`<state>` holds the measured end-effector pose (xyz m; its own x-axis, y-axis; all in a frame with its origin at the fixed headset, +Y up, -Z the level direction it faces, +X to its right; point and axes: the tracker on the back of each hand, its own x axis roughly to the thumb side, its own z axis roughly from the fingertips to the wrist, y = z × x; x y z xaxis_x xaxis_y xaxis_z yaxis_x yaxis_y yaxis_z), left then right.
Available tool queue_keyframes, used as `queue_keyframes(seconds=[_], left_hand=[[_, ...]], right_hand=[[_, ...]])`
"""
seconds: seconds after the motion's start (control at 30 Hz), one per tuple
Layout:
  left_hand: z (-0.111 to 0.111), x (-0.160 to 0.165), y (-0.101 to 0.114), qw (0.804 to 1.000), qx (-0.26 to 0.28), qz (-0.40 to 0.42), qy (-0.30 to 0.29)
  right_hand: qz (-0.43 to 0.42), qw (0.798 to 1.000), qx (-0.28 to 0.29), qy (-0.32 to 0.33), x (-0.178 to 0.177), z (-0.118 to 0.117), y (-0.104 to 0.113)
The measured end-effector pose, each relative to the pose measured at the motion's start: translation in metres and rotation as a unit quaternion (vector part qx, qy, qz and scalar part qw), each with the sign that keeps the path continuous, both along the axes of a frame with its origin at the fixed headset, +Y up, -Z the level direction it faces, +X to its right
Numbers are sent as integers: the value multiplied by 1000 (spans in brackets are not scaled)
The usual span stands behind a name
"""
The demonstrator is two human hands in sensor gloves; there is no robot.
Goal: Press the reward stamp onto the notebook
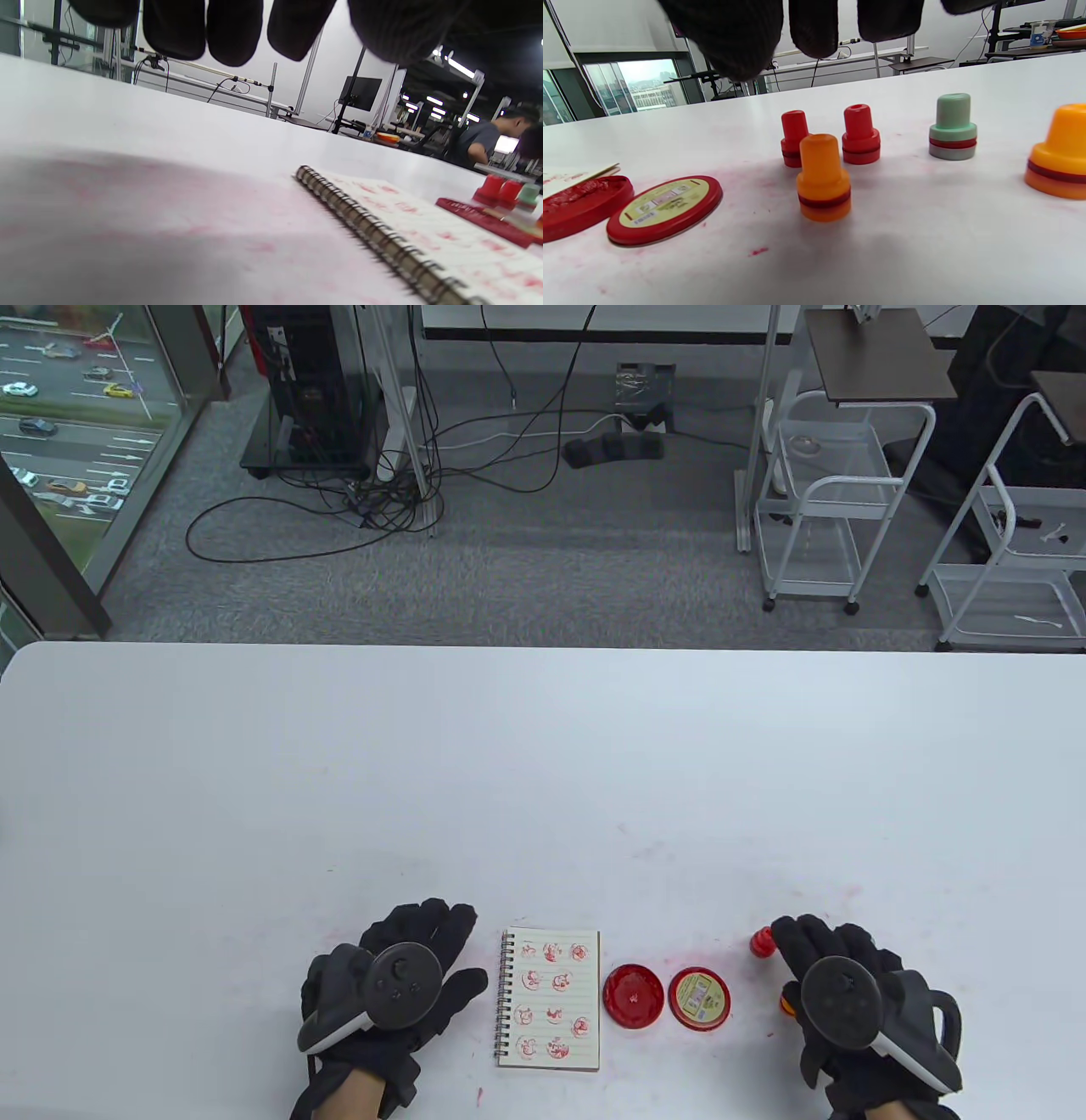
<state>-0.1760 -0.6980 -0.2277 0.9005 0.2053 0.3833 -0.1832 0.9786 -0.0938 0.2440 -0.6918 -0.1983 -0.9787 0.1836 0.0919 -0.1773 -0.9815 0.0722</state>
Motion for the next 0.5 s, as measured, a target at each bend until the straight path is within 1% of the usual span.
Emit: queue_keyframes(seconds=[0.2,0.33,0.4,0.5], left_hand=[[1,0,-1,1000,9,-2,3],[1,5,-8,1000,4,-17,-3],[0,5,-11,1000,-2,-23,0],[-1,3,-14,999,-16,-34,4]], right_hand=[[2,999,31,12,-6,0,1],[-6,999,48,23,-11,-1,0],[-1,999,45,25,-13,-3,-1],[7,999,22,25,-15,-6,-5]])
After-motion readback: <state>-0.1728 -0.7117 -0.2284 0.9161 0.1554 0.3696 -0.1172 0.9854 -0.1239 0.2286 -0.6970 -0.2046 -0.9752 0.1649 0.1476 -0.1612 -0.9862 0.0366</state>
